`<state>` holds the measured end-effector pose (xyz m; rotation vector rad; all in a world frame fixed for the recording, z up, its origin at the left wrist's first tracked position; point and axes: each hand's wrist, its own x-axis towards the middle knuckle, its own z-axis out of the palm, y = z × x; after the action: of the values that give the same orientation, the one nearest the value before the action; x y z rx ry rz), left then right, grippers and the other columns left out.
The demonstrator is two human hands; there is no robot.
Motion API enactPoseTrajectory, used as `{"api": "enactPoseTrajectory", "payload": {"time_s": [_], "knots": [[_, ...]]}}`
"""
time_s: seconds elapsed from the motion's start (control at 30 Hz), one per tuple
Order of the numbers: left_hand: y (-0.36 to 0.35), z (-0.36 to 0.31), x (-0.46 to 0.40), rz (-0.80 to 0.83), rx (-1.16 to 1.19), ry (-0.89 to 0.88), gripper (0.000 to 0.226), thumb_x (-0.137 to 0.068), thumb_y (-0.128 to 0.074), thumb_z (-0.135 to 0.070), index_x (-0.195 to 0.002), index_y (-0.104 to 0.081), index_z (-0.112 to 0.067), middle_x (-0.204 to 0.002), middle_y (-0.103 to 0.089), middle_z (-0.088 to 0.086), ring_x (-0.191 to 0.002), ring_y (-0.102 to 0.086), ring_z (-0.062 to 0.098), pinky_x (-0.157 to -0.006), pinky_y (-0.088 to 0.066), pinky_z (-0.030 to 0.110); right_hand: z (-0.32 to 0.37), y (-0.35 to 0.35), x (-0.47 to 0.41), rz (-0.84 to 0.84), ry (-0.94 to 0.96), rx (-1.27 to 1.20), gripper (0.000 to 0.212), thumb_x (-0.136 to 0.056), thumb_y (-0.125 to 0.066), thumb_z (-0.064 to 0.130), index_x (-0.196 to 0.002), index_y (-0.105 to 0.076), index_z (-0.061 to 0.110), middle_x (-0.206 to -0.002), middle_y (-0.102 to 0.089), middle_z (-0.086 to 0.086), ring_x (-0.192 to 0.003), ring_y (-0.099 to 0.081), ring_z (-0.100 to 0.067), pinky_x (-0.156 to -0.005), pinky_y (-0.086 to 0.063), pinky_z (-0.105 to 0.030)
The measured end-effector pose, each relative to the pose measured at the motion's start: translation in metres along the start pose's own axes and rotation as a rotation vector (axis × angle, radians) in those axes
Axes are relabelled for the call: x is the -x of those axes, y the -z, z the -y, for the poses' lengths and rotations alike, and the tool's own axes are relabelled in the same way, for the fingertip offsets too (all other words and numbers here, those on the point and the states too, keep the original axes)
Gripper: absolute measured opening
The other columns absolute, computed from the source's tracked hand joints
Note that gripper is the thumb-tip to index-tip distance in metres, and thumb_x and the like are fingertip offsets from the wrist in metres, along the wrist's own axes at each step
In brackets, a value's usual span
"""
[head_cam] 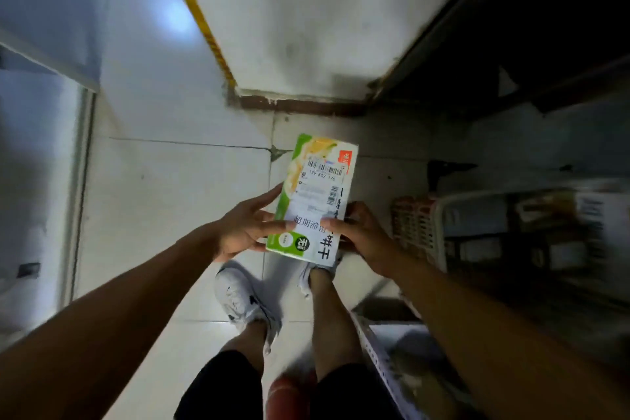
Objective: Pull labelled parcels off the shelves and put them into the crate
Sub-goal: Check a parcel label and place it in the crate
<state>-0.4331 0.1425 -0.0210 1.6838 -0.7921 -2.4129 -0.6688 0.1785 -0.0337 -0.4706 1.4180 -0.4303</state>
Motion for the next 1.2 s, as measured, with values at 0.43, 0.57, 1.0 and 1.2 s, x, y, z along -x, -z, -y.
{"api": "enactPoseTrajectory", "payload": {"time_s": [0.43,0.57,1.0,1.2], "knots": [[-0.202,-0.064,-0.126,0.406,-0.672,0.168,0.095,-0.080,-0.077,-0.026,-0.153,-0.022,-0.050,-0.120,-0.073,0.005,-0.112,-0.069,0.024,-0.097,-0.053,0.057,-0.116,0.157,0.063,-0.374,-0.038,-0.691,0.035,-0.089,-0.074,0.011,-0.097,-0.041,0.018,-0.126,-0.065,-0.022,-0.107,-0.068,-0.032,-0.093,-0.057,-0.047],[-0.266,-0.074,-0.159,0.518,-0.808,0.208,0.082,-0.082,-0.079,-0.025,-0.147,-0.035,-0.051,-0.120,-0.072,0.005,-0.113,-0.069,0.026,-0.101,-0.049,0.060,-0.135,0.191,0.083,-0.443,-0.010,-0.833,0.037,-0.083,-0.081,0.017,-0.097,-0.046,0.018,-0.112,-0.070,-0.007,-0.098,-0.069,-0.021,-0.084,-0.058,-0.041],[-0.402,-0.064,-0.237,0.687,-1.109,0.268,0.067,-0.082,-0.081,-0.029,-0.142,-0.051,-0.037,-0.120,-0.073,0.004,-0.109,-0.070,0.027,-0.097,-0.054,0.050,-0.197,0.259,0.082,-0.694,-0.008,-1.161,0.084,-0.065,-0.088,0.032,-0.132,-0.043,0.009,-0.119,-0.067,-0.001,-0.098,-0.071,-0.012,-0.080,-0.060,-0.038],[-0.454,-0.047,-0.299,0.627,-1.145,0.440,0.064,-0.076,-0.082,-0.030,-0.133,-0.052,-0.040,-0.126,-0.065,0.002,-0.115,-0.064,0.023,-0.093,-0.057,0.050,-0.229,0.300,0.058,-0.811,-0.060,-1.292,0.052,-0.083,-0.080,0.013,-0.118,-0.042,0.011,-0.108,-0.068,-0.004,-0.077,-0.074,-0.009,-0.065,-0.060,-0.029]]}}
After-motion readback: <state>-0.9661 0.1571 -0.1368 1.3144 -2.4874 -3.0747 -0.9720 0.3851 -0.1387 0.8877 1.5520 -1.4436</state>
